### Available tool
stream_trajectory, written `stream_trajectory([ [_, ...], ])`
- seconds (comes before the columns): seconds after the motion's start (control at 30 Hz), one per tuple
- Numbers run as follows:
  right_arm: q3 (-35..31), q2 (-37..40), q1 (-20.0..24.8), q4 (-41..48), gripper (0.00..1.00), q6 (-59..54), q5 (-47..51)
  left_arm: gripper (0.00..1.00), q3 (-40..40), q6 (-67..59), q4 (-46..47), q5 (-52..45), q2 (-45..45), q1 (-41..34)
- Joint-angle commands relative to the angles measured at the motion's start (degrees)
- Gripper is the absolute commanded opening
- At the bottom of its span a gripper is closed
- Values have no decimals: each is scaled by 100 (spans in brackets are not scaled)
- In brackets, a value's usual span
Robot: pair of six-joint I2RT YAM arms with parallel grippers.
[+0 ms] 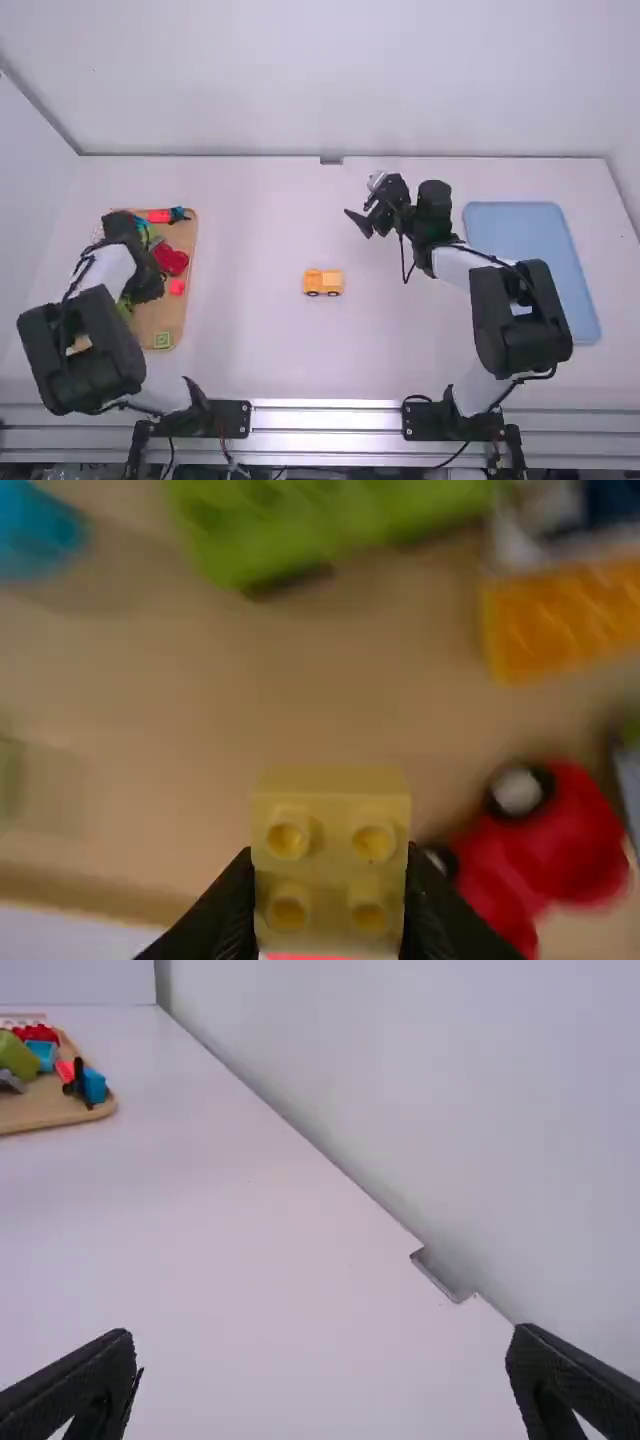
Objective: Assemble lego blocks to make yellow taxi
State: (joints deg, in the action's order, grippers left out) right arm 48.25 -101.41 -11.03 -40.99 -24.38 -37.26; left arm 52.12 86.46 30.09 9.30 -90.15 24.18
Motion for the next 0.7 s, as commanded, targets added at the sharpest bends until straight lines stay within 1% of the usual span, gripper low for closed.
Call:
stream_trajectory([
  [0.0,-28,4,15,2,98,-7,-17,19,87,-737,-98,-111,24,-560],
  [0.03,-28,4,15,33,98,-4,-13,21,144,-944,-205,-107,-15,-881],
  [0.1,-28,4,15,87,98,-15,-13,22,251,-1172,-234,-90,-74,-1172],
  [0.17,-28,4,15,256,98,-240,-11,18,581,-1762,-28,-94,-168,-1674],
  [0.2,-28,4,15,256,98,-240,-11,18,581,-1762,-28,-94,-168,-1674],
  [0.27,-31,4,15,369,98,-299,-15,17,997,-2100,509,-92,-299,-2072],
  [0.37,-31,4,15,411,98,-304,-17,15,1346,-1963,911,-140,-553,-2476],
  [0.4,-31,4,15,415,98,-304,-17,15,1366,-1934,911,-153,-588,-2520],
  [0.5,-31,4,15,396,98,-284,-17,11,1414,-1829,632,-481,-951,-2997],
  [0.67,-31,4,17,417,98,-289,-15,9,1416,-1906,278,-765,-1351,-3375],
])
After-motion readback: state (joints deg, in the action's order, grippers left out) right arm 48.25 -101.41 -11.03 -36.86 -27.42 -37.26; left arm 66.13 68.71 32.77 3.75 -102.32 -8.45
